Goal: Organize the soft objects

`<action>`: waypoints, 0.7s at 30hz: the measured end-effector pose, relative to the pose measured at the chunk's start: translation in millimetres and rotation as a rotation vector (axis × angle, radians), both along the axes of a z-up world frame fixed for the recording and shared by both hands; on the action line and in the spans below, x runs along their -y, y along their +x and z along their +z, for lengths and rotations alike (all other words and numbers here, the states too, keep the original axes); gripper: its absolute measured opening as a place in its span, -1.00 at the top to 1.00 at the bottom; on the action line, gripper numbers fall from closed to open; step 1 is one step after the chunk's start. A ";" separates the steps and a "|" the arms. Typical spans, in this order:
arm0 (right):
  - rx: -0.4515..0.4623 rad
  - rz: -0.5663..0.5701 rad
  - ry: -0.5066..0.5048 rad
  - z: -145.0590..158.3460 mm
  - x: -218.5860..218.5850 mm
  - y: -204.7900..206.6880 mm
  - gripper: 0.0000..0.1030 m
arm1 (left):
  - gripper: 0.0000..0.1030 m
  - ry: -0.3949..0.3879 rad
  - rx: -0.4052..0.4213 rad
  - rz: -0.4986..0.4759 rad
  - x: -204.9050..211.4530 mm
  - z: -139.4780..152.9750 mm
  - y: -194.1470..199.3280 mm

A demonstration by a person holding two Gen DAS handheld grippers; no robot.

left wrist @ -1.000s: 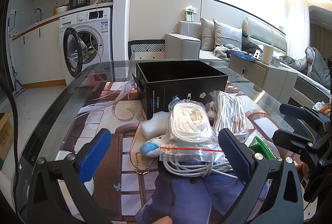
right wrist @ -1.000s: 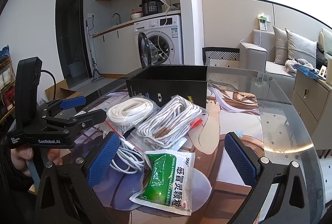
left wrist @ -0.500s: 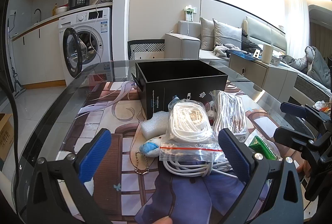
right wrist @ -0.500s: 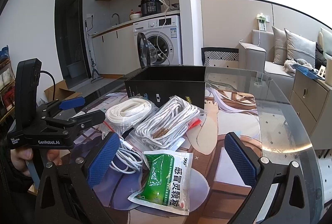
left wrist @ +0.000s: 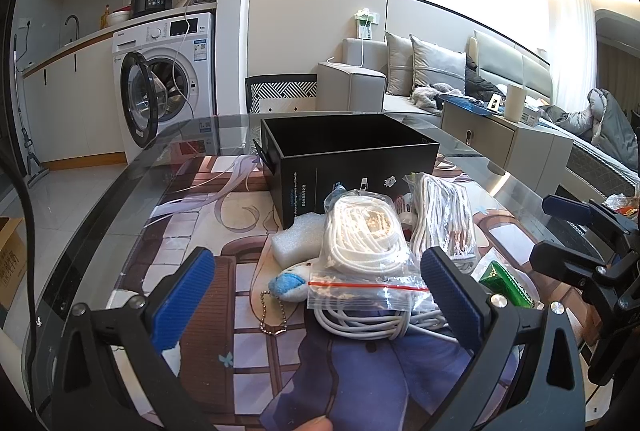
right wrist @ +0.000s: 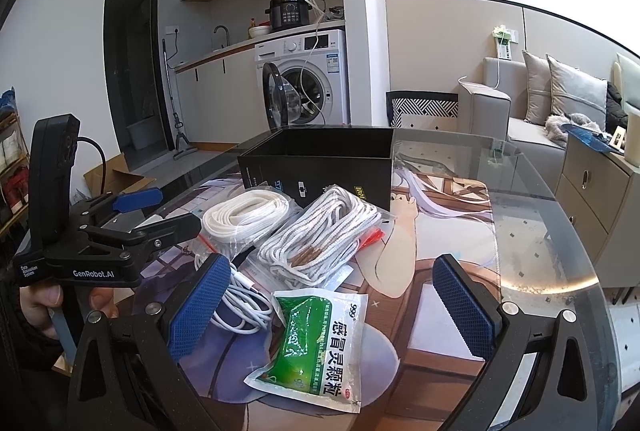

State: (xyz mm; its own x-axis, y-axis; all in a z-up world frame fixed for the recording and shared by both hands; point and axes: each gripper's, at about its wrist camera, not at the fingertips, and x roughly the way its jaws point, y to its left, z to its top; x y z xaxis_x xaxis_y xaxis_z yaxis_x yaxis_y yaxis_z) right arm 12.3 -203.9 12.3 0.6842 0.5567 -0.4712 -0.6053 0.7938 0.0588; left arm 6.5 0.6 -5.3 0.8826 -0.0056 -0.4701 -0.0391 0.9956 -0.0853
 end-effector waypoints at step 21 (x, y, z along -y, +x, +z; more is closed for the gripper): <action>-0.111 -0.037 -0.108 -15.4 0.6 11.0 -0.99 | -1.00 0.035 -0.033 -0.091 16.1 1.6 -0.9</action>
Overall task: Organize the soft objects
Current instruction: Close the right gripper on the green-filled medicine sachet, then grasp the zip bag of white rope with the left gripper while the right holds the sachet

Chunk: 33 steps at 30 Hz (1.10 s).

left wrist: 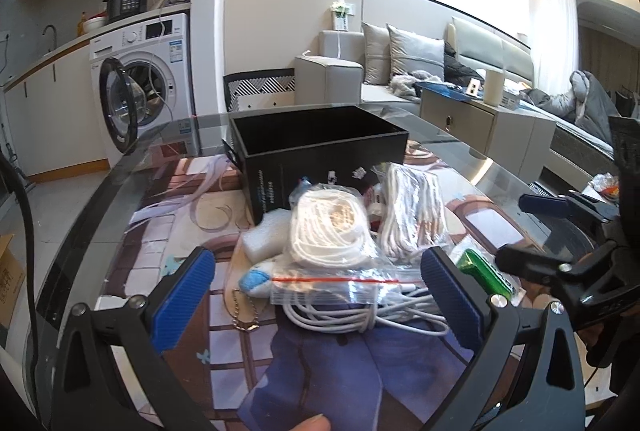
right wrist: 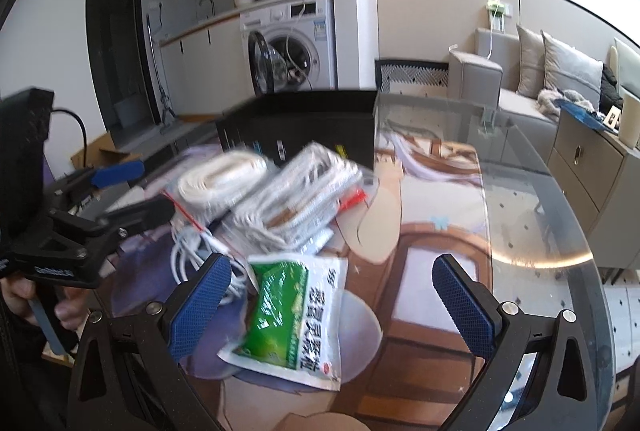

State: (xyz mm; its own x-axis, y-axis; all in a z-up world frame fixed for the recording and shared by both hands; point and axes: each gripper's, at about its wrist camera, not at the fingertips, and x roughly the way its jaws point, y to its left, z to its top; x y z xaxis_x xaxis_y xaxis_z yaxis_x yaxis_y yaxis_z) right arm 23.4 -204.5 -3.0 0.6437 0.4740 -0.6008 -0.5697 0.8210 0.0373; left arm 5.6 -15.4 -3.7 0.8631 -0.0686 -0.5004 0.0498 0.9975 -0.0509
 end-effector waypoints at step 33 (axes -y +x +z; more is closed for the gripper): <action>-0.082 0.144 -0.095 -26.6 -22.9 2.0 0.25 | -1.00 0.009 -0.031 -0.031 6.5 -3.9 3.2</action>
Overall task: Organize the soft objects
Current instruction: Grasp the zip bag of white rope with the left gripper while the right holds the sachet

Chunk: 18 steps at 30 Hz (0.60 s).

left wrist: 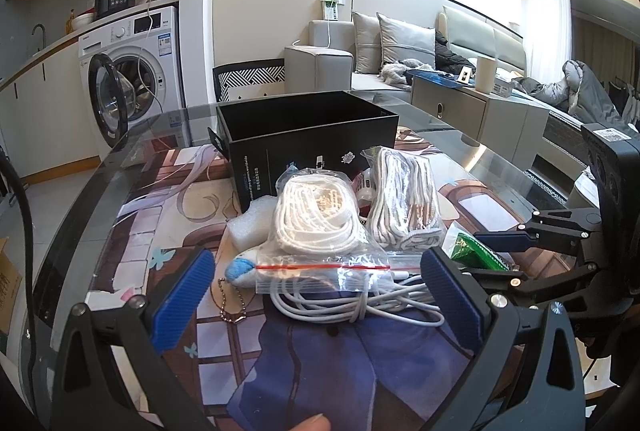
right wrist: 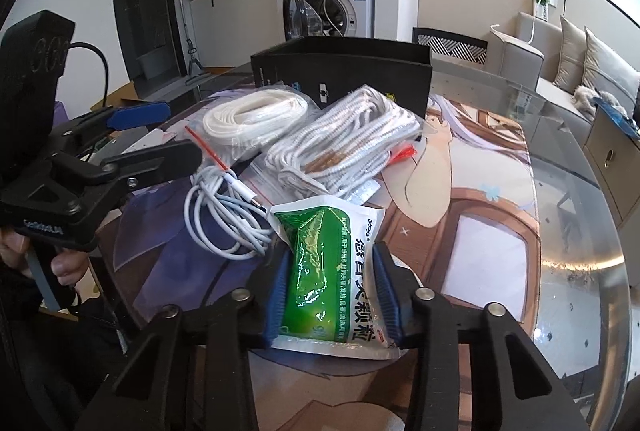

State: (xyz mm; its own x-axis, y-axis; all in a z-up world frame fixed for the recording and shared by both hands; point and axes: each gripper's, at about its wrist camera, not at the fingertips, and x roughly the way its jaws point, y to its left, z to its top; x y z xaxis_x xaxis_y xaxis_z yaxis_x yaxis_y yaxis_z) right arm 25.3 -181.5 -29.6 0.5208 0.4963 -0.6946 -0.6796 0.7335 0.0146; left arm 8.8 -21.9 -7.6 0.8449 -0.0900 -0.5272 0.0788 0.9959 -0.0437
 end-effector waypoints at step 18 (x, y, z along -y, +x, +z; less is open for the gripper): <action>0.069 -0.023 0.075 24.7 11.3 -9.5 0.26 | -1.00 0.013 -0.007 0.028 -7.3 4.7 7.7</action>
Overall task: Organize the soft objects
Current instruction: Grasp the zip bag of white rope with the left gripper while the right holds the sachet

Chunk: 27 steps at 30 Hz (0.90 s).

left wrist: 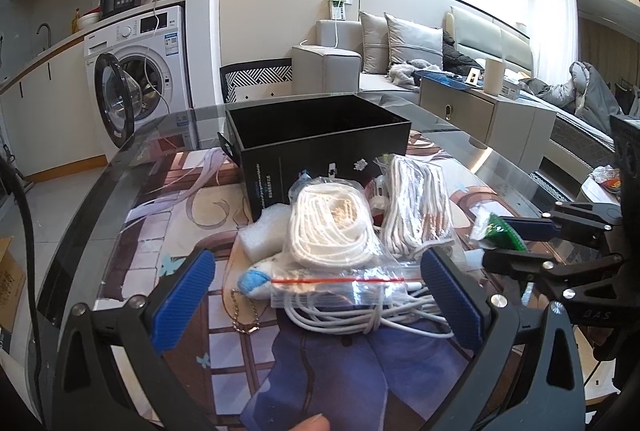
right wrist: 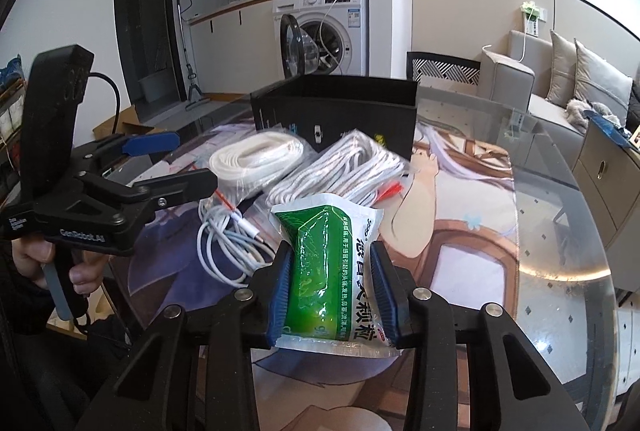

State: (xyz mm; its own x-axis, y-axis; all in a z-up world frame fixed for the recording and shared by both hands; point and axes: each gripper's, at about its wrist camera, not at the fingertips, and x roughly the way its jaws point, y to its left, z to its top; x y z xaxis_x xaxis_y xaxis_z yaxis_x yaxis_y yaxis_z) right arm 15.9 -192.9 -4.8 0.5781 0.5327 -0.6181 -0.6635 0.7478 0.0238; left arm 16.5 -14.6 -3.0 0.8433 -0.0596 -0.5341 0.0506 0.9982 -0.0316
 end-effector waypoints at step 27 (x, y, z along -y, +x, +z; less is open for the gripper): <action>0.027 -0.036 0.047 21.5 7.2 7.0 0.26 | -0.48 0.045 -0.179 -0.103 8.1 -9.5 54.7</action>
